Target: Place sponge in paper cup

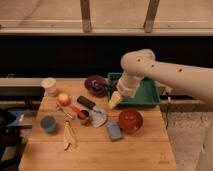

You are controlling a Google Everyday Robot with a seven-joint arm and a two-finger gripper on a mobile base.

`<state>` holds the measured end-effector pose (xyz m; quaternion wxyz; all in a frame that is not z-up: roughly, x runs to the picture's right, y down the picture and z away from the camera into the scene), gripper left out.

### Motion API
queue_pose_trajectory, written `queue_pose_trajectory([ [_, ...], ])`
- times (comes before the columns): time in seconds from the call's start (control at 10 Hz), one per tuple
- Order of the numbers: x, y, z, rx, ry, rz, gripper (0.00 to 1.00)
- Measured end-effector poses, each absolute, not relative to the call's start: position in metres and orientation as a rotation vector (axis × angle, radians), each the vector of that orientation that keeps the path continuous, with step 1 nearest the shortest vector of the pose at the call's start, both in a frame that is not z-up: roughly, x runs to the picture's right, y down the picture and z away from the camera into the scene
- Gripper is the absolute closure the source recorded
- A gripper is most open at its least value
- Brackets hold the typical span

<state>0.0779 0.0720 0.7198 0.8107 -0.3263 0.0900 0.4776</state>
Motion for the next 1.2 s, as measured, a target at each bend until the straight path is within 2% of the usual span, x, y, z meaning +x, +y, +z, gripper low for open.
queue_pose_trajectory([
  [0.2,0.058,0.088,0.716,-0.692,0.193,0.987,0.2],
  [0.6,0.057,0.091,0.717,-0.696,0.195,0.98,0.2],
  [1.2,-0.009,0.154,0.752,-0.857,0.207,0.856,0.2],
])
